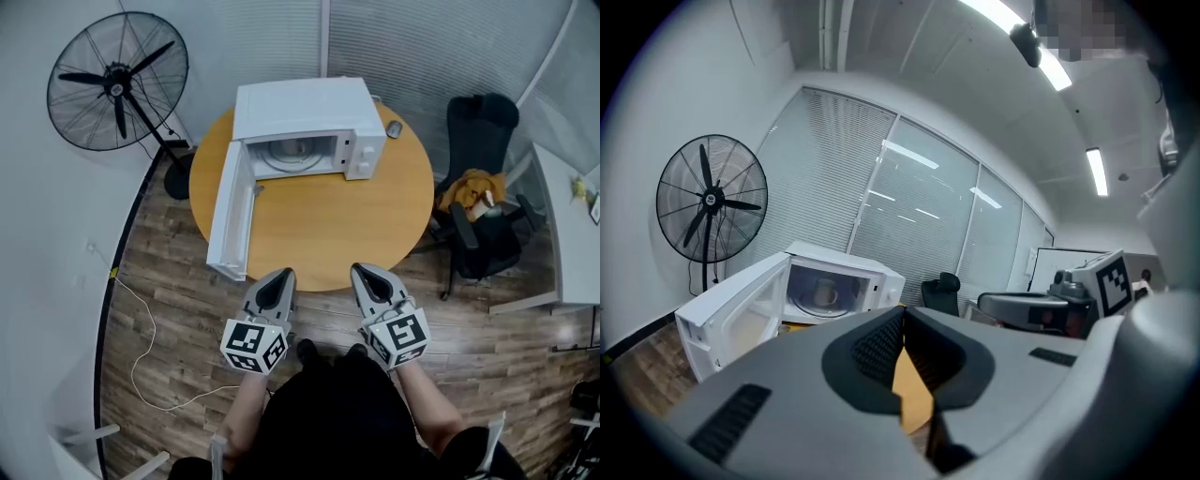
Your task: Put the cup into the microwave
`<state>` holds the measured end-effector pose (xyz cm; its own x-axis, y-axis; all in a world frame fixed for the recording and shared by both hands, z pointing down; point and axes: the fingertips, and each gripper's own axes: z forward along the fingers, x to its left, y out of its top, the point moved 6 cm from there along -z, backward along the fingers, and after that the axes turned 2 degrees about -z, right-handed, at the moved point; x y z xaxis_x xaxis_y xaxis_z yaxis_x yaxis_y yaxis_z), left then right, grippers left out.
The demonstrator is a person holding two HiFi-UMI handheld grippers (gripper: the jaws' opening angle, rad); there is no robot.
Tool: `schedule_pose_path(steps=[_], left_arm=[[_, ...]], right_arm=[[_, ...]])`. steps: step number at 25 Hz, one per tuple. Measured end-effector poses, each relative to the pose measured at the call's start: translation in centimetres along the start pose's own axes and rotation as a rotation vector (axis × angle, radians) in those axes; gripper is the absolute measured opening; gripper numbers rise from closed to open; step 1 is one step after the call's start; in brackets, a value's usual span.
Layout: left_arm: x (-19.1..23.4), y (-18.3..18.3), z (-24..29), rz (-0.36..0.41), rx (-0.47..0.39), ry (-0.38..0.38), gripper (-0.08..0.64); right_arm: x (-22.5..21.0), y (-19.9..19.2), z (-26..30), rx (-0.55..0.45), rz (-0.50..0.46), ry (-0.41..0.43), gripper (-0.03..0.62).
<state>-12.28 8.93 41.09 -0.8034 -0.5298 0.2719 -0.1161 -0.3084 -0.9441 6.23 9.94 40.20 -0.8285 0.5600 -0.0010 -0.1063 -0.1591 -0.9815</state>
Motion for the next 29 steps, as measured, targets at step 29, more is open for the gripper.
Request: schedule_pose_path(steps=[29], left_arm=[[-1.4, 0.8, 0.1, 0.034, -0.004, -0.003, -0.005]], right_arm=[[0.2, 0.9, -0.3, -0.023, 0.013, 0.059, 0.008]])
